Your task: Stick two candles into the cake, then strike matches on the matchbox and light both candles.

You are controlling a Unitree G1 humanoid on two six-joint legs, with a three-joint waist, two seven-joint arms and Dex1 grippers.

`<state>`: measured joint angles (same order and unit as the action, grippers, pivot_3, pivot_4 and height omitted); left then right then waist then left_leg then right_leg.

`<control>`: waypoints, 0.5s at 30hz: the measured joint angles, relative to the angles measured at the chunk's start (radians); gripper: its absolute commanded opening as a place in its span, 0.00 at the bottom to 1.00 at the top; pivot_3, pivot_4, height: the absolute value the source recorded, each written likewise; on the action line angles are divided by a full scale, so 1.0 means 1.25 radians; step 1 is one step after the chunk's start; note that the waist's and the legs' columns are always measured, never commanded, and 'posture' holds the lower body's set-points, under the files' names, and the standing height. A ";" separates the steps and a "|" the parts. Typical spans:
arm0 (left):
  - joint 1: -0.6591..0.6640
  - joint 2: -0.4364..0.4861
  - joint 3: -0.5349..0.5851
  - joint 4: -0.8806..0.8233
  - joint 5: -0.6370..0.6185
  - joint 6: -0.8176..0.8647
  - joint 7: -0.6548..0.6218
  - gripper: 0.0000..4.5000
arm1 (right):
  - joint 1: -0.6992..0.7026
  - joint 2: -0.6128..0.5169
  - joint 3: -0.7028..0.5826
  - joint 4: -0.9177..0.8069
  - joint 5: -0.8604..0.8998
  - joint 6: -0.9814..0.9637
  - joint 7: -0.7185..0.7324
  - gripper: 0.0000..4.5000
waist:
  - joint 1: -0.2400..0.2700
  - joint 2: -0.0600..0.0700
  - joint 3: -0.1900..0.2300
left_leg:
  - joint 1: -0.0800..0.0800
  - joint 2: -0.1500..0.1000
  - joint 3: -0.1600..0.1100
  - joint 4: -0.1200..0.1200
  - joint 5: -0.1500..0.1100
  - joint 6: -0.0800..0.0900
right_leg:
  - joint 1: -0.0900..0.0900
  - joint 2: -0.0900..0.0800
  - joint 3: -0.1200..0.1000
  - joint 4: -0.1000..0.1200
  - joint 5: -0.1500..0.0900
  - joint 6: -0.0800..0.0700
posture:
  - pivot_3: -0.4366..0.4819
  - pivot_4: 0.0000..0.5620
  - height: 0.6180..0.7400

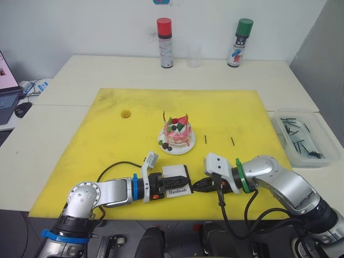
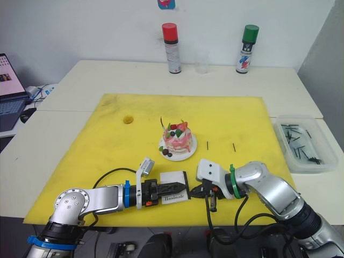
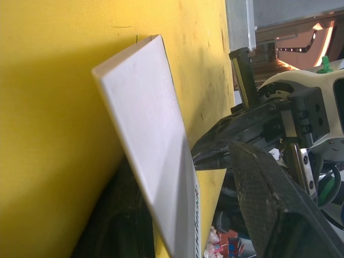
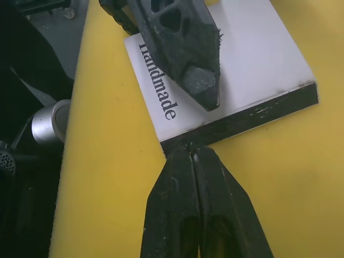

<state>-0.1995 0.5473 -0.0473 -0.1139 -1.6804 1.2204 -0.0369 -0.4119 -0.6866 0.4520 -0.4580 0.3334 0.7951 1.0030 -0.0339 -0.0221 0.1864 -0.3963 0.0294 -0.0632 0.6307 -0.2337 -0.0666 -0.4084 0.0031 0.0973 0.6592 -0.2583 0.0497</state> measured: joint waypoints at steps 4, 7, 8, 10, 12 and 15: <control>-0.002 0.000 -0.002 -0.001 0.019 0.003 -0.002 0.38 | 0.000 -0.009 -0.010 0.000 0.002 0.001 -0.001 0.00 | 0.000 0.000 0.000 | 0.000 0.000 0.000 0.000 0.000 0.000 | 0.000 0.000 0.000 0.000 0.000 0.000 | 0.48 0.27 1.00; -0.005 0.000 -0.005 -0.001 0.047 0.010 -0.003 0.19 | -0.001 -0.011 -0.027 0.000 0.003 0.005 -0.002 0.00 | 0.000 0.000 0.000 | 0.000 0.000 0.000 0.000 0.000 0.000 | 0.000 0.000 0.000 0.000 0.000 0.000 | 0.48 0.27 1.00; -0.006 -0.001 -0.005 -0.002 0.055 0.012 -0.007 0.12 | -0.001 -0.011 -0.030 -0.001 0.003 0.007 -0.002 0.00 | 0.000 0.000 0.000 | 0.000 0.000 0.000 0.000 0.000 0.000 | 0.000 0.000 0.000 0.000 0.000 0.000 | 0.48 0.27 1.00; -0.006 -0.003 -0.005 -0.004 0.064 0.014 -0.016 0.01 | 0.000 -0.012 -0.033 -0.007 0.004 0.015 -0.004 0.00 | 0.000 0.000 0.000 | 0.000 0.000 0.000 0.000 0.000 0.000 | 0.000 0.000 0.000 0.000 0.000 0.000 | 0.48 0.27 1.00; -0.006 -0.005 -0.005 -0.008 0.074 0.016 -0.021 0.01 | 0.000 -0.011 -0.037 -0.015 0.007 0.020 -0.007 0.00 | 0.000 0.001 0.000 | 0.000 0.000 0.000 0.000 0.000 0.000 | 0.000 0.000 0.000 0.000 0.000 0.000 | 0.48 0.27 1.00; -0.006 -0.008 -0.004 -0.009 0.089 0.016 -0.034 0.01 | 0.001 -0.009 -0.057 -0.022 0.013 0.030 -0.021 0.00 | -0.001 0.001 -0.001 | 0.001 0.000 0.000 0.000 0.000 0.000 | 0.000 0.000 0.000 0.000 0.000 0.000 | 0.48 0.27 1.00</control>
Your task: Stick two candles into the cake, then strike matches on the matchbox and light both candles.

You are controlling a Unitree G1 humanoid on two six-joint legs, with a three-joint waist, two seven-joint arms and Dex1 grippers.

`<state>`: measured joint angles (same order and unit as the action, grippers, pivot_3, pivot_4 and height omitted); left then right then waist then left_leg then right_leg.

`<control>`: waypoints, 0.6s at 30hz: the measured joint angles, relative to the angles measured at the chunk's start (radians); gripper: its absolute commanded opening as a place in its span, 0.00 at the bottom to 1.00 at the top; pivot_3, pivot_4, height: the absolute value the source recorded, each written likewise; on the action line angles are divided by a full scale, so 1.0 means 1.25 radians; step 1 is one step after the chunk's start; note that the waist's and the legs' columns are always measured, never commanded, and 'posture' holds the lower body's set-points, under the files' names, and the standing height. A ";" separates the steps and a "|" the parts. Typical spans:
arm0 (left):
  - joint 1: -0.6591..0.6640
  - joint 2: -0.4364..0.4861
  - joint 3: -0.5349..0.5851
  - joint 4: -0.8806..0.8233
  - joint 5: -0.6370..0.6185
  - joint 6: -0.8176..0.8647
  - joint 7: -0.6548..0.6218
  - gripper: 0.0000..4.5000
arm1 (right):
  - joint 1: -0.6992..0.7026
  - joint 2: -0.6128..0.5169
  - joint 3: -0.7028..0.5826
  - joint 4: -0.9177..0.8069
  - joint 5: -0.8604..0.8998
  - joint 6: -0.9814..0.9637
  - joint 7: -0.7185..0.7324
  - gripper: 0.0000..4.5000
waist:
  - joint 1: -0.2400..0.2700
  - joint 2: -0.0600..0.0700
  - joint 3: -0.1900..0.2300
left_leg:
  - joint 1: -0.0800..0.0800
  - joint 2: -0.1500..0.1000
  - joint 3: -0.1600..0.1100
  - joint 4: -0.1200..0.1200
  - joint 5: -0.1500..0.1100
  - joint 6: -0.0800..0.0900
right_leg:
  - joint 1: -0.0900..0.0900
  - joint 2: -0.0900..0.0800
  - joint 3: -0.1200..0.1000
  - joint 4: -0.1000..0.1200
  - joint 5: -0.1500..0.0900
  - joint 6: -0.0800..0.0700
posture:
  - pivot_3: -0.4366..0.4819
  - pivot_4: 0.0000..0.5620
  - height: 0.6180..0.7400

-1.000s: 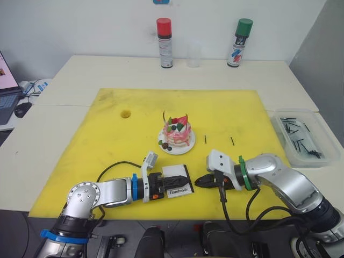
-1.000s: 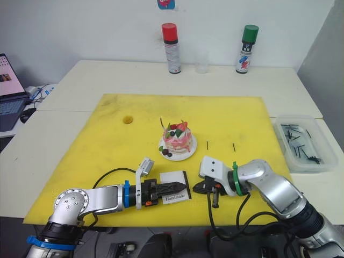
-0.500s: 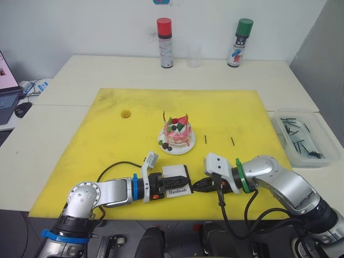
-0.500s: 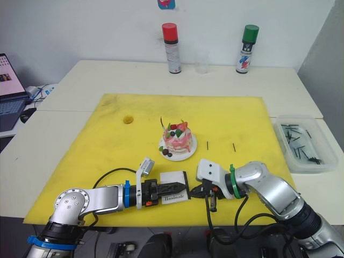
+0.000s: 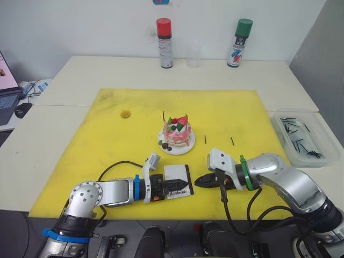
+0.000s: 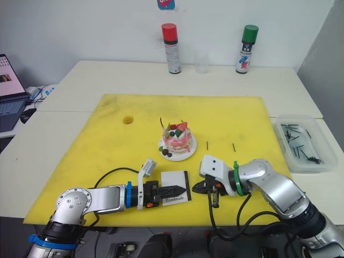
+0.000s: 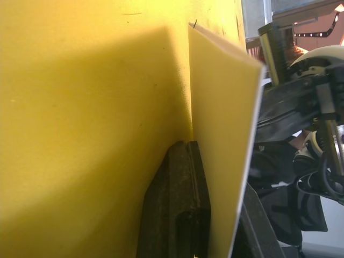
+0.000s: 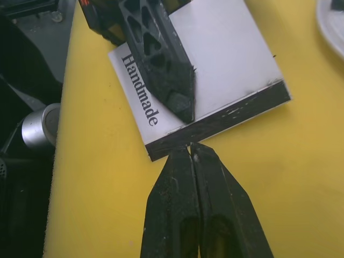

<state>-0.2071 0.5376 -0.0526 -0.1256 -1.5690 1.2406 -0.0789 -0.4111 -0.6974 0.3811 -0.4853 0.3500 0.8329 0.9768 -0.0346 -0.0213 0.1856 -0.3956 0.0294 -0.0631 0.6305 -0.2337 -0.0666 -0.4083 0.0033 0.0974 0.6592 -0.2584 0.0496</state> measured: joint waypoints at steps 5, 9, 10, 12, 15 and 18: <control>0.004 -0.003 0.013 -0.004 -0.001 0.011 -0.021 0.01 | 0.000 0.008 -0.047 -0.013 0.025 0.033 -0.035 0.00 | 0.000 0.000 0.000 | 0.000 0.000 0.000 0.000 0.000 0.000 | 0.000 0.000 0.000 0.000 0.000 0.000 | 0.48 0.27 1.00; 0.018 0.012 0.022 -0.028 -0.012 0.021 -0.062 0.01 | 0.006 -0.007 -0.115 -0.055 0.066 0.036 -0.032 0.00 | 0.000 0.000 0.000 | -0.001 0.000 0.000 -0.001 0.000 0.000 | -0.001 0.000 0.000 0.000 0.000 0.000 | 0.48 0.27 1.00; 0.025 0.028 0.025 -0.046 -0.011 0.026 -0.088 0.01 | 0.010 -0.011 -0.139 -0.067 0.084 0.039 -0.033 0.00 | -0.001 -0.001 0.000 | -0.002 0.000 0.000 -0.001 0.000 0.000 | -0.002 0.000 0.000 0.000 0.000 0.001 | 0.48 0.27 1.00; 0.039 0.060 0.041 -0.097 0.000 0.028 -0.143 0.00 | 0.019 -0.020 -0.181 -0.086 0.110 0.052 -0.043 0.07 | -0.002 -0.001 0.000 | -0.004 0.000 0.000 -0.001 0.000 0.000 | -0.004 0.000 0.000 0.000 0.000 0.001 | 0.48 0.27 1.00; 0.055 0.097 0.052 -0.171 0.059 -0.006 -0.216 0.00 | 0.041 -0.015 -0.212 -0.101 0.117 0.057 -0.072 0.20 | -0.001 -0.002 0.001 | -0.004 0.000 0.000 -0.002 0.000 0.000 | -0.004 0.000 0.000 -0.001 0.000 0.000 | 0.48 0.27 1.00; 0.105 0.183 0.054 -0.265 0.212 -0.089 -0.334 0.00 | 0.081 0.038 -0.232 -0.113 0.106 0.028 -0.144 0.43 | -0.004 -0.001 0.001 | -0.004 0.000 0.002 -0.003 0.000 0.000 | -0.005 0.000 0.001 -0.001 -0.001 -0.001 | 0.48 0.27 1.00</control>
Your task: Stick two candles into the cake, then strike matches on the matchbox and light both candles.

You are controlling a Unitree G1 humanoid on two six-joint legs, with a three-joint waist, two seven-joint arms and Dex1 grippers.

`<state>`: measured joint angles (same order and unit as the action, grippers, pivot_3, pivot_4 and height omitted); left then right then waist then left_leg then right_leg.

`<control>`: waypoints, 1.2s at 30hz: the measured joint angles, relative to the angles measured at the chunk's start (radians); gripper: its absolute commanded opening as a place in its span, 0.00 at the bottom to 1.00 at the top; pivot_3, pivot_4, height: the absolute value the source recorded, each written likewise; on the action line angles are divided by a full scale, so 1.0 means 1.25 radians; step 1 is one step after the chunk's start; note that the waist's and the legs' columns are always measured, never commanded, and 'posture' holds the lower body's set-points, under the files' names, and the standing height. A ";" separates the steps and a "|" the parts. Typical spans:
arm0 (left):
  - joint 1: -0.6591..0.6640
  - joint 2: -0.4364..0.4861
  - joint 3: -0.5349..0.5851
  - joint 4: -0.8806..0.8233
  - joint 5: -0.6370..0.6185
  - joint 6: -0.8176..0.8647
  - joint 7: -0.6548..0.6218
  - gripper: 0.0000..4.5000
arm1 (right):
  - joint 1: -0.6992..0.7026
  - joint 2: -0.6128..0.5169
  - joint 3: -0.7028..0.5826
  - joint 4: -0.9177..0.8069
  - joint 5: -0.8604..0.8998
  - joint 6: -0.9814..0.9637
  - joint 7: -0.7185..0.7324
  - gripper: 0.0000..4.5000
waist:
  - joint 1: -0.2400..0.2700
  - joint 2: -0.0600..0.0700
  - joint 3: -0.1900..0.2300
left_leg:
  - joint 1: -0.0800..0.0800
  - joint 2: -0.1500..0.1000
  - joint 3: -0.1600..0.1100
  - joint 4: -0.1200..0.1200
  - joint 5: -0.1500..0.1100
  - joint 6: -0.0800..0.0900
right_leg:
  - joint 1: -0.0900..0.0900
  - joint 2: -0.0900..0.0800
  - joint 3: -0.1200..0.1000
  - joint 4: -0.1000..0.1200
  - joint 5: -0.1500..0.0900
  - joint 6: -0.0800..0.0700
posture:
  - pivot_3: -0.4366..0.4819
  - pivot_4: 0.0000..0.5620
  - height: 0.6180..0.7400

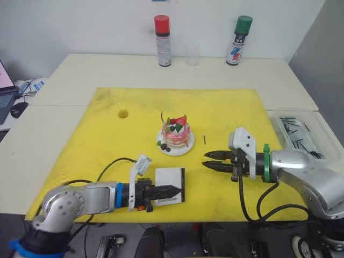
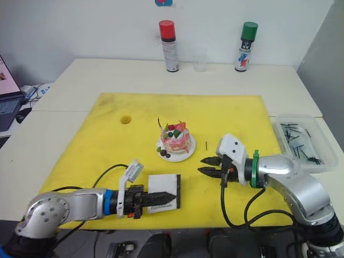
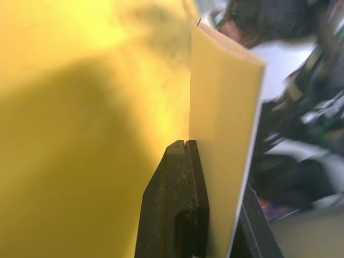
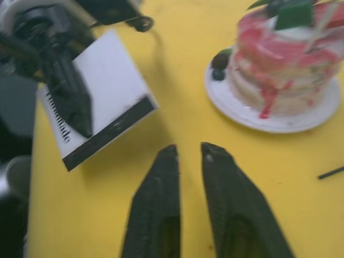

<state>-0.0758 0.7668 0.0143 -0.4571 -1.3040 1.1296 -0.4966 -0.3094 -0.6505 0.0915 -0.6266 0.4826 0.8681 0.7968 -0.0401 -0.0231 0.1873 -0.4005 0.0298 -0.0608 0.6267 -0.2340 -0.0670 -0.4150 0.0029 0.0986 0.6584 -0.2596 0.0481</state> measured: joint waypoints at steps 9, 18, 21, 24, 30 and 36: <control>0.083 0.030 0.027 -0.055 0.157 -0.118 -0.109 0.00 | 0.083 0.234 0.077 0.093 -0.210 -0.136 -0.320 0.56 | -0.006 -0.001 0.000 | -0.001 0.001 0.003 0.001 0.000 0.000 | -0.003 0.000 0.001 0.001 0.000 -0.001 | 0.48 0.27 1.00; 0.122 0.029 0.027 -0.044 0.251 -0.180 -0.176 0.00 | 0.067 0.361 0.097 0.248 -0.311 -0.181 -0.458 0.56 | -0.012 -0.001 0.000 | -0.001 0.001 0.003 0.000 0.000 0.000 | -0.004 0.000 0.001 0.001 0.001 0.001 | 0.48 0.27 1.00; 0.138 0.025 0.027 -0.036 0.278 -0.206 -0.195 0.00 | 0.057 0.403 0.094 0.263 -0.314 -0.170 -0.489 0.48 | -0.014 -0.001 0.000 | -0.001 0.001 0.003 0.000 0.000 0.000 | -0.004 0.000 0.002 0.002 0.000 0.001 | 0.48 0.27 1.00; 0.148 0.012 0.027 -0.035 0.297 -0.224 -0.206 0.00 | 0.049 0.424 0.084 0.266 -0.313 -0.145 -0.506 0.29 | -0.016 -0.001 0.000 | -0.001 0.002 0.003 0.000 0.000 0.000 | -0.004 0.000 0.002 0.002 0.000 0.000 | 0.48 0.27 1.00; 0.159 0.002 0.025 -0.035 0.322 -0.238 -0.216 0.00 | 0.045 0.427 0.077 0.251 -0.310 -0.110 -0.504 0.01 | -0.016 -0.001 0.000 | -0.001 0.002 0.003 0.000 0.000 0.000 | -0.004 0.000 0.002 0.003 0.000 0.000 | 0.48 0.27 1.00; 0.151 -0.005 0.025 -0.035 0.326 -0.229 -0.219 0.00 | 0.032 0.456 0.023 0.207 -0.273 -0.023 -0.506 0.01 | -0.016 -0.001 0.000 | -0.001 0.002 0.003 0.001 0.000 0.000 | -0.004 0.000 0.002 0.003 0.001 0.001 | 0.48 0.27 1.00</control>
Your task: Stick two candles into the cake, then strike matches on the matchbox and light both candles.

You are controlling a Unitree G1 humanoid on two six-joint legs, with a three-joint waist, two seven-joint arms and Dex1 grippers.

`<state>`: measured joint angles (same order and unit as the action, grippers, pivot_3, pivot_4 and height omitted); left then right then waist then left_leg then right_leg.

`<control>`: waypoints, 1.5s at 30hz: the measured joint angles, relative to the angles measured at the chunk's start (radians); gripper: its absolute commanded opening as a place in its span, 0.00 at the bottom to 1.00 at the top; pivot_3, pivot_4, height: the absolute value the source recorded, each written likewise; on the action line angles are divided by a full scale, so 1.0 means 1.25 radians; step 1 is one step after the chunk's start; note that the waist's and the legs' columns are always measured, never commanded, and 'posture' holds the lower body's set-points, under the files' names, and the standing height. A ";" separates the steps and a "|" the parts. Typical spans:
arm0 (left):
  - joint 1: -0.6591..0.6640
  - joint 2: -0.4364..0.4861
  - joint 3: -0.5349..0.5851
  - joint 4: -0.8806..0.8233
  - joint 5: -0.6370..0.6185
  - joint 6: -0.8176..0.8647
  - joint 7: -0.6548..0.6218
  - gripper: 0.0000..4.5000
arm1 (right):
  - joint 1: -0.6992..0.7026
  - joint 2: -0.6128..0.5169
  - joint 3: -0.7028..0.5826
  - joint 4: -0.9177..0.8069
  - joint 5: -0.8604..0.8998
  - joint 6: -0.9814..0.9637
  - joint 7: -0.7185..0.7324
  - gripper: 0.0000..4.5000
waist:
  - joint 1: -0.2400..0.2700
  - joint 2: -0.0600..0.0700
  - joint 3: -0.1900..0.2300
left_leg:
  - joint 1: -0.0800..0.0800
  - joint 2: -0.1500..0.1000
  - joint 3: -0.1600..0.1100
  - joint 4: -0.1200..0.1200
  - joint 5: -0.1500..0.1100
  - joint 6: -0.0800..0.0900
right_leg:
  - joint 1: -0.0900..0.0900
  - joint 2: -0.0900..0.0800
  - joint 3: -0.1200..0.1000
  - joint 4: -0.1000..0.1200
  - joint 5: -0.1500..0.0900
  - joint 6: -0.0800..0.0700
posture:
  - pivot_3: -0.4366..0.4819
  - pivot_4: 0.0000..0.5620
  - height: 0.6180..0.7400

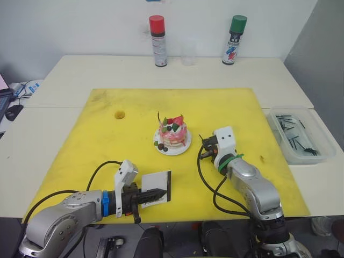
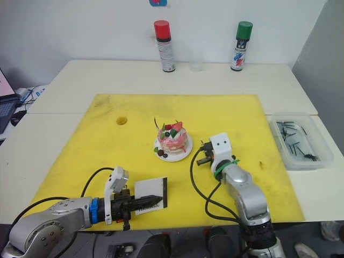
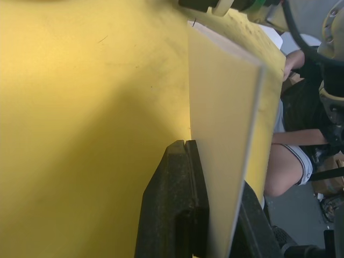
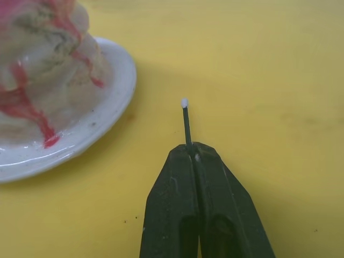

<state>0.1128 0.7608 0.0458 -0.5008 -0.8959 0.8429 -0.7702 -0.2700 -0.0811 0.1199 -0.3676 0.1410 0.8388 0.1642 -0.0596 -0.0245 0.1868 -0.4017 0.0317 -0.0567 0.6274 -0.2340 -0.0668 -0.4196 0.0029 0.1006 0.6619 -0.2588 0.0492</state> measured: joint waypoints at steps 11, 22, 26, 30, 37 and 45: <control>-0.039 0.007 0.003 0.000 -0.013 0.056 -0.006 0.00 | 0.093 -0.299 -0.061 -0.337 0.161 0.169 0.207 0.01 | 0.003 0.000 0.000 | -0.001 0.000 -0.001 -0.001 0.000 0.000 | 0.000 0.000 -0.001 -0.001 -0.001 0.001 | 0.48 0.27 1.00; -0.109 0.029 0.001 0.013 -0.013 0.107 -0.003 0.00 | 0.175 -0.437 0.030 -0.215 0.148 -0.137 0.414 0.01 | -0.010 -0.002 0.001 | 0.001 0.000 0.000 0.003 0.001 0.002 | 0.001 0.000 0.000 0.000 -0.001 0.001 | 0.48 0.27 1.00; -0.122 0.023 0.001 0.013 -0.019 0.125 0.004 0.00 | 0.160 -0.430 0.062 -0.131 0.125 -0.181 0.433 0.01 | -0.008 -0.002 0.001 | 0.001 0.000 0.000 0.002 0.001 0.002 | 0.002 0.000 0.000 0.001 0.000 0.001 | 0.48 0.27 1.00; -0.124 0.022 0.001 0.005 -0.027 0.140 0.015 0.00 | 0.152 -0.428 0.077 -0.100 0.118 -0.212 0.446 0.29 | -0.007 -0.002 0.001 | 0.001 0.000 0.000 0.001 0.001 0.001 | 0.001 0.000 0.000 0.001 0.001 0.003 | 0.48 0.27 1.00; -0.126 0.022 0.010 -0.002 -0.039 0.158 0.032 0.00 | 0.177 -0.405 0.078 -0.106 0.120 -0.263 0.446 0.44 | -0.002 -0.002 0.001 | 0.001 0.000 0.000 0.001 0.001 0.001 | 0.001 0.000 -0.001 0.001 0.000 0.002 | 0.48 0.27 1.00; -0.135 0.021 0.010 -0.002 -0.041 0.166 0.035 0.00 | 0.183 -0.318 0.078 -0.045 0.089 -0.339 0.388 0.44 | -0.001 -0.002 0.001 | 0.001 0.000 0.000 0.002 0.001 0.001 | 0.003 0.000 0.000 0.001 0.000 0.001 | 0.48 0.27 1.00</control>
<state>-0.0557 0.7865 0.0582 -0.5034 -0.9478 1.0506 -0.7270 -0.0409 -0.4787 0.2178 -0.4240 0.2519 0.4146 0.6495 -0.0606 -0.0275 0.1879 -0.4000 0.0317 -0.0573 0.6302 -0.2330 -0.0651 -0.4163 0.0033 0.1003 0.6633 -0.2590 0.0501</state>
